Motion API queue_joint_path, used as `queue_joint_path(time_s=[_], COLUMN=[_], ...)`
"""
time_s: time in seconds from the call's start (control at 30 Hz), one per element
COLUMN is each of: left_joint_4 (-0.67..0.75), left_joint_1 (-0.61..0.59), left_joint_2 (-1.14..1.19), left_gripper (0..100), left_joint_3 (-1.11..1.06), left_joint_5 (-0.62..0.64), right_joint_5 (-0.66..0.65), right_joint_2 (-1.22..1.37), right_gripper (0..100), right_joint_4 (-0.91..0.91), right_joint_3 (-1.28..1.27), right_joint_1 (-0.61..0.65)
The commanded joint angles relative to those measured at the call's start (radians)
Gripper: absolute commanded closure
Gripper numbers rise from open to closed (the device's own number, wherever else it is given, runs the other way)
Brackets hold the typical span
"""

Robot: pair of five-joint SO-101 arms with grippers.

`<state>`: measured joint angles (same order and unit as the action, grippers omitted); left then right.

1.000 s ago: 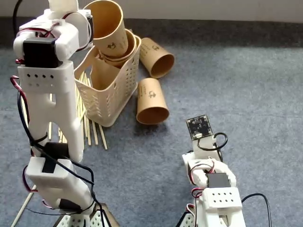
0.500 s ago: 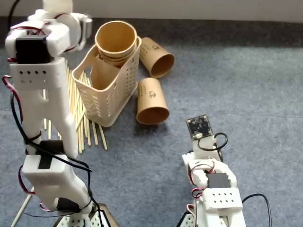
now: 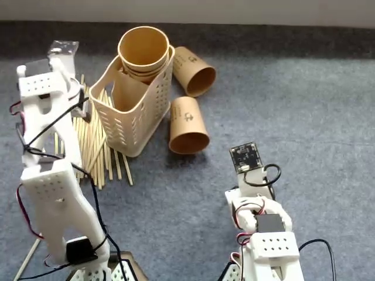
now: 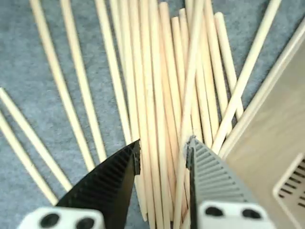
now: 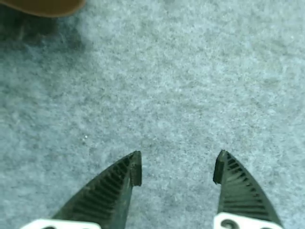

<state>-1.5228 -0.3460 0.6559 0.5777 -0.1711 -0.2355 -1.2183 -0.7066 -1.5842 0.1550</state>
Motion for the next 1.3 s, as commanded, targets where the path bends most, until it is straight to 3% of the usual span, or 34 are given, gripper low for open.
queue_joint_path(time_s=[0.0, 0.4, 0.67, 0.83, 1.03, 1.17, 1.27], left_joint_4=[0.014, -0.161, -0.166, -0.144, -0.146, -0.138, -0.138], left_joint_1=[0.088, 0.248, 0.254, 0.131, -0.076, -0.102, -0.076], left_joint_2=[0.044, 0.067, 0.061, 0.059, 0.064, 0.067, 0.067], left_gripper=[83, 83, 83, 84, 83, 83, 83], left_joint_3=[0.001, -0.004, -0.013, 0.099, 0.377, 0.401, 0.401], left_joint_5=[-0.005, -0.002, -0.002, 0.003, 0.275, 0.396, 0.405], right_joint_5=[-0.011, -0.011, -0.011, -0.011, 0.058, 0.135, 0.068], right_joint_2=[-0.015, -0.015, -0.015, -0.015, 0.041, 0.191, 0.308], right_gripper=[75.2, 75.2, 75.2, 75.2, 75.2, 75.2, 75.3], right_joint_4=[0.015, 0.016, 0.016, 0.016, 0.008, 0.010, 0.005], right_joint_3=[0.004, 0.004, 0.002, 0.007, 0.186, 0.426, 0.573], right_joint_1=[0.005, 0.005, 0.005, 0.005, 0.007, 0.059, 0.176])
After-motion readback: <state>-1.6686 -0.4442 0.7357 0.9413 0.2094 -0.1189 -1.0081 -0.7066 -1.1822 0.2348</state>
